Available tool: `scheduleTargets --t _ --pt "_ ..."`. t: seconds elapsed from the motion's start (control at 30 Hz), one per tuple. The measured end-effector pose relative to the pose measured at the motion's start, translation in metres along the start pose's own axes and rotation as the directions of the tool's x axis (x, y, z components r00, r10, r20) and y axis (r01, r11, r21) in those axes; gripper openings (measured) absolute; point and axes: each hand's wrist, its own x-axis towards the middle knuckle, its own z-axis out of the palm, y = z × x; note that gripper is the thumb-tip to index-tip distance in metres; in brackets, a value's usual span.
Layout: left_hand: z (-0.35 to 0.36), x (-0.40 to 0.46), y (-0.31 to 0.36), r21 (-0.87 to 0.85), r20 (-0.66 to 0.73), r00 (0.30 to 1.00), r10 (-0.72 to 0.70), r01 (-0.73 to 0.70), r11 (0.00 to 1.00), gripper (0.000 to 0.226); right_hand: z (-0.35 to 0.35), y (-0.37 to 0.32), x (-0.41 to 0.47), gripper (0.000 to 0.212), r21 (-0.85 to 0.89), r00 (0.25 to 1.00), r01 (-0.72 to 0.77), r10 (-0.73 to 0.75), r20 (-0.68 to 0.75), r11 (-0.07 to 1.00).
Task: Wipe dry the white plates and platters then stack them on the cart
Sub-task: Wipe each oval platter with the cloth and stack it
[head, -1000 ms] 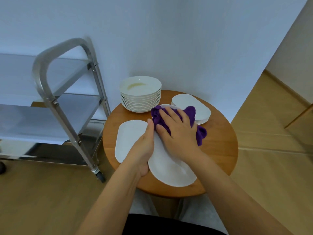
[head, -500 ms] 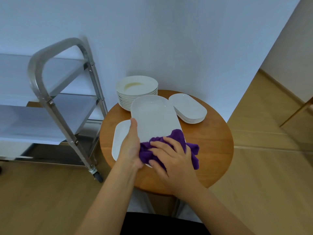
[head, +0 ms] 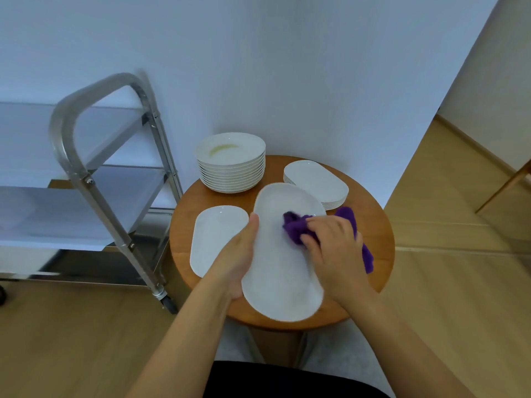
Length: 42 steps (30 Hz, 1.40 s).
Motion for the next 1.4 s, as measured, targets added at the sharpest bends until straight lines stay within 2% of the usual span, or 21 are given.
scheduleTargets --t 0.07,0.13,0.2,0.27,0.3,0.33,0.4,0.47,0.53,0.57,0.63,0.7,0.8,0.87,1.0,1.1,1.27,1.37,1.4 --pt "0.000 -0.003 0.000 0.164 0.025 0.999 -0.046 0.041 0.986 0.048 -0.002 -0.007 -0.001 0.021 0.110 0.976 0.025 0.000 -0.219 0.994" --pt "0.001 -0.007 0.002 0.308 0.068 0.992 -0.103 0.077 0.948 0.056 0.000 -0.017 -0.002 0.022 0.047 0.927 0.149 -0.123 -0.356 0.988" --pt "0.004 -0.010 0.002 0.329 0.158 0.983 -0.094 0.038 0.944 0.054 0.005 -0.020 0.005 0.028 -0.039 0.944 0.227 -0.230 -0.237 0.973" --pt "0.007 -0.013 0.001 0.383 0.213 0.977 0.000 -0.084 0.920 0.053 0.005 -0.014 0.015 0.042 -0.059 0.973 0.224 -0.221 0.061 0.973" --pt "0.005 -0.015 0.001 0.439 0.238 0.970 0.041 -0.145 0.887 0.059 0.004 -0.008 0.020 0.049 -0.064 0.958 0.235 -0.221 0.183 0.970" --pt "0.003 -0.016 0.003 0.479 0.261 0.963 0.062 -0.185 0.858 0.060 0.003 -0.002 0.025 0.055 -0.074 0.937 0.274 -0.248 0.245 0.959" --pt "-0.001 -0.018 0.009 0.512 0.297 0.953 0.062 -0.214 0.832 0.051 0.000 0.006 0.035 0.065 -0.069 0.915 0.336 -0.308 0.261 0.939" --pt "-0.003 -0.018 0.017 0.546 0.313 0.950 0.003 -0.183 0.818 0.039 -0.007 0.009 0.048 0.069 -0.020 0.911 0.346 -0.330 0.247 0.938" --pt "-0.006 -0.018 0.022 0.572 0.304 0.952 -0.043 -0.146 0.807 0.033 -0.015 0.011 0.057 0.062 0.123 0.920 0.277 -0.300 0.251 0.953" --pt "-0.007 -0.018 0.025 0.575 0.290 0.956 -0.040 -0.141 0.806 0.034 -0.018 0.013 0.059 0.054 0.232 0.934 0.198 -0.255 0.252 0.952" --pt "-0.010 -0.016 0.029 0.561 0.255 0.967 -0.009 -0.141 0.816 0.038 -0.020 0.022 0.057 0.041 0.450 0.962 -0.013 -0.112 0.249 0.893" --pt "-0.009 -0.015 0.032 0.540 0.223 0.975 0.013 -0.134 0.831 0.039 -0.013 0.028 0.049 0.040 0.604 0.971 -0.190 0.057 0.231 0.774" --pt "-0.005 -0.012 0.031 0.464 0.171 0.985 0.009 -0.088 0.881 0.035 -0.003 0.027 0.039 0.043 0.767 0.939 -0.320 0.292 0.181 0.556" --pt "-0.003 -0.011 0.027 0.405 0.128 0.992 0.016 -0.067 0.912 0.032 -0.001 0.022 0.034 0.037 0.840 0.908 -0.327 0.390 0.153 0.433" --pt "-0.001 -0.014 0.018 0.262 0.088 0.992 0.086 -0.107 0.959 0.030 0.000 0.011 0.026 0.041 0.891 0.864 -0.342 0.473 0.173 0.298" --pt "0.005 -0.016 0.012 0.115 0.058 0.985 0.160 -0.166 0.979 0.027 -0.002 0.006 0.020 0.038 0.913 0.865 -0.333 0.461 0.198 0.233" --pt "0.014 -0.008 0.015 0.007 -0.128 0.944 0.303 -0.305 0.952 0.018 0.004 -0.003 0.001 0.041 0.906 0.856 -0.379 0.443 0.265 0.191" --pt "0.019 -0.005 0.014 -0.045 -0.186 0.924 0.334 -0.348 0.936 0.018 0.010 -0.008 -0.008 0.042 0.931 0.831 -0.343 0.503 0.239 0.125" --pt "0.022 -0.003 0.012 -0.064 -0.230 0.913 0.336 -0.359 0.931 0.017 0.014 -0.012 -0.010 0.044 0.945 0.803 -0.320 0.549 0.230 0.073"
